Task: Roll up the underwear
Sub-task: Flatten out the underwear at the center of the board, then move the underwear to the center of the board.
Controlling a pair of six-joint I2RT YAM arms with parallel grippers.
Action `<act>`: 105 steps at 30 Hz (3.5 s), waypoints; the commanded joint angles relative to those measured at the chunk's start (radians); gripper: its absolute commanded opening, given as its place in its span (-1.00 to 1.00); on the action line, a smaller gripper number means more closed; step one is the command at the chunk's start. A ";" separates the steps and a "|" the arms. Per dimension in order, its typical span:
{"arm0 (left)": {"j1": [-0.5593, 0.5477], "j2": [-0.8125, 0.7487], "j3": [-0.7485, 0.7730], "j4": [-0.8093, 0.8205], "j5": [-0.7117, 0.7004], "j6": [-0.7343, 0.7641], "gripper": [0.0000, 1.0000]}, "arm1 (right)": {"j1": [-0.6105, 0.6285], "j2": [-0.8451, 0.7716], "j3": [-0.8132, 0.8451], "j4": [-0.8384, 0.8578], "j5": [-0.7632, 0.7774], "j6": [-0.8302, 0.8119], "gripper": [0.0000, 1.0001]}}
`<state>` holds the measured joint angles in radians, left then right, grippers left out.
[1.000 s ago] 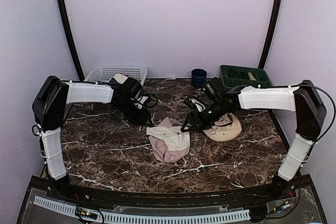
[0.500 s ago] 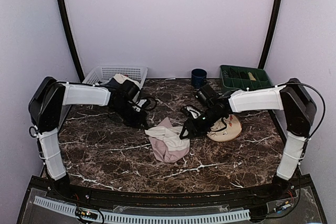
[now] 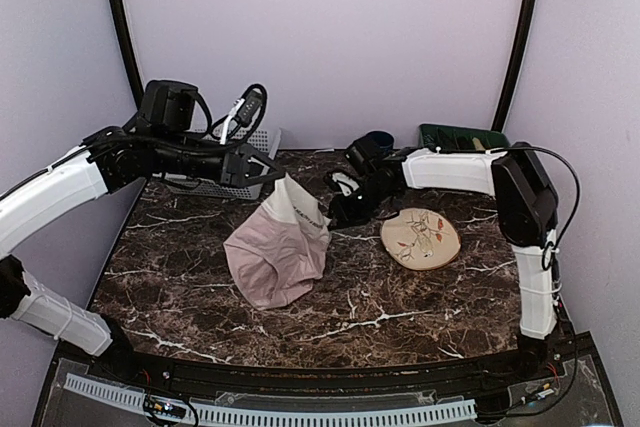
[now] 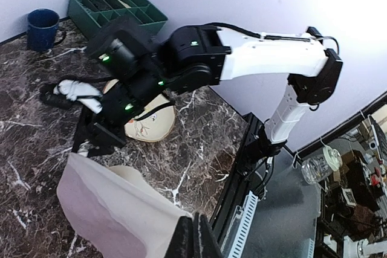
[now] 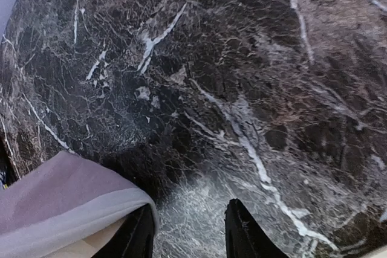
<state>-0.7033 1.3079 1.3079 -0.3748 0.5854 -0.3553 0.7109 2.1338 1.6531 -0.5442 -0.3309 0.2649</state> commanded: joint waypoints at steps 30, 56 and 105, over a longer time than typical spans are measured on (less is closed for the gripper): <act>0.341 0.234 -0.250 -0.129 -0.416 0.039 -1.00 | -0.008 0.110 0.068 0.076 -0.276 0.081 0.28; 0.341 0.009 -0.044 -0.120 -0.233 0.155 -1.00 | -0.109 -0.346 -0.088 0.199 -0.205 0.050 -1.00; -0.083 0.242 -0.362 0.006 -0.220 0.007 0.33 | 0.014 -0.356 -0.489 0.106 -0.174 0.053 -0.10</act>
<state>-0.7570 1.4689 0.8886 -0.3824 0.3595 -0.3233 0.7181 1.7641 1.1690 -0.4496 -0.4877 0.3290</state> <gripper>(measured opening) 0.692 0.461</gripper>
